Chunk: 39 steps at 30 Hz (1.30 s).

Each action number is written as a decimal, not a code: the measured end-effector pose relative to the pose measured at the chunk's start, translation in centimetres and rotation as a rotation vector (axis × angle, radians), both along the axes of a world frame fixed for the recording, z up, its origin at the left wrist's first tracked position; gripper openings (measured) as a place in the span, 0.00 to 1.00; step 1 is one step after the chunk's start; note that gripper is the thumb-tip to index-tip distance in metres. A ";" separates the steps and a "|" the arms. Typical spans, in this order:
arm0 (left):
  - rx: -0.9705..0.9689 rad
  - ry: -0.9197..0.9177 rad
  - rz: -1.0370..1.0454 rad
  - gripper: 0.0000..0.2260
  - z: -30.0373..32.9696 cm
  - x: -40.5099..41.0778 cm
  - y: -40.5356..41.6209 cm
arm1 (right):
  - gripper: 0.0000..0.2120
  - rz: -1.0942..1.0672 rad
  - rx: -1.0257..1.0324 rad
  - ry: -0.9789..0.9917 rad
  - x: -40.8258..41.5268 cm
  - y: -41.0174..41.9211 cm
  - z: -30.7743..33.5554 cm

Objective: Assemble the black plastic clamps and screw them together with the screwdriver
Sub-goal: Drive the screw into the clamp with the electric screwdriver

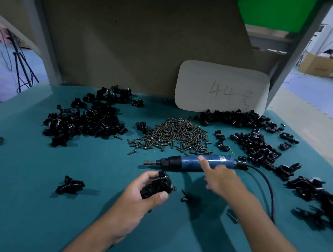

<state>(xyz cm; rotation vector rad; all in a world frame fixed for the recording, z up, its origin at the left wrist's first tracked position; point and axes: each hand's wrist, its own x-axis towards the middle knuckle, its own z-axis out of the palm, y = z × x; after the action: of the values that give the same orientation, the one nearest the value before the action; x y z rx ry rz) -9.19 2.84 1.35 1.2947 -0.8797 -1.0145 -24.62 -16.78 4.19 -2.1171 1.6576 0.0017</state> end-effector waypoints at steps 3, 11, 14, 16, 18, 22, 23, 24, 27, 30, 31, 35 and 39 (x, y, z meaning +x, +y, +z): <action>0.000 0.000 0.011 0.14 0.3 0.2 0.1 | 0.45 -0.185 0.089 -0.040 1.2 -1.7 0.0; -0.026 0.002 0.014 0.17 1.0 0.1 0.5 | 0.20 -0.571 0.573 -0.914 3.2 -0.7 1.3; -0.040 0.035 0.021 0.19 1.1 0.1 0.7 | 0.13 -0.613 0.540 -1.316 3.0 -0.1 1.8; -0.050 0.067 0.037 0.19 1.2 0.0 0.7 | 0.15 -0.637 0.405 -1.457 2.6 0.1 2.6; -0.055 0.095 0.068 0.19 1.1 0.1 0.7 | 0.18 -0.652 0.266 -1.536 1.8 0.0 4.0; -0.016 0.093 0.058 0.18 0.4 0.2 0.6 | 0.13 -0.527 0.218 -1.807 -1.0 0.1 6.4; -0.004 0.093 0.055 0.16 0.2 0.2 0.5 | 0.12 -0.459 0.228 -1.881 -1.8 0.2 6.5; 0.004 0.095 0.049 0.15 0.0 0.2 0.3 | 0.11 -0.400 0.240 -1.947 -2.5 0.4 6.4; 0.003 0.089 0.030 0.16 -0.3 0.0 -0.1 | 0.10 -0.322 0.317 -2.090 -3.8 1.4 5.4; -0.006 0.082 0.026 0.15 -0.6 0.0 -0.4 | 0.08 -0.271 0.375 -2.178 -3.9 2.7 4.2; -0.009 0.085 0.023 0.15 -0.7 0.0 -0.5 | 0.07 -0.260 0.380 -2.191 -3.8 3.1 3.9; -0.018 0.103 0.013 0.16 -1.1 0.1 -0.5 | 0.07 -0.231 0.343 -2.194 -3.2 4.1 3.9; -0.028 0.107 -0.003 0.16 -1.1 0.0 -0.6 | 0.09 -0.176 0.295 -2.187 -3.1 4.7 4.2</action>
<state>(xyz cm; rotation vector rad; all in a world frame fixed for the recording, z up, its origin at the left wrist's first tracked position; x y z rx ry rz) -9.17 2.25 0.22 1.2053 -0.8117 -1.0606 -27.69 -12.08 8.41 -0.6062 0.2758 -1.3736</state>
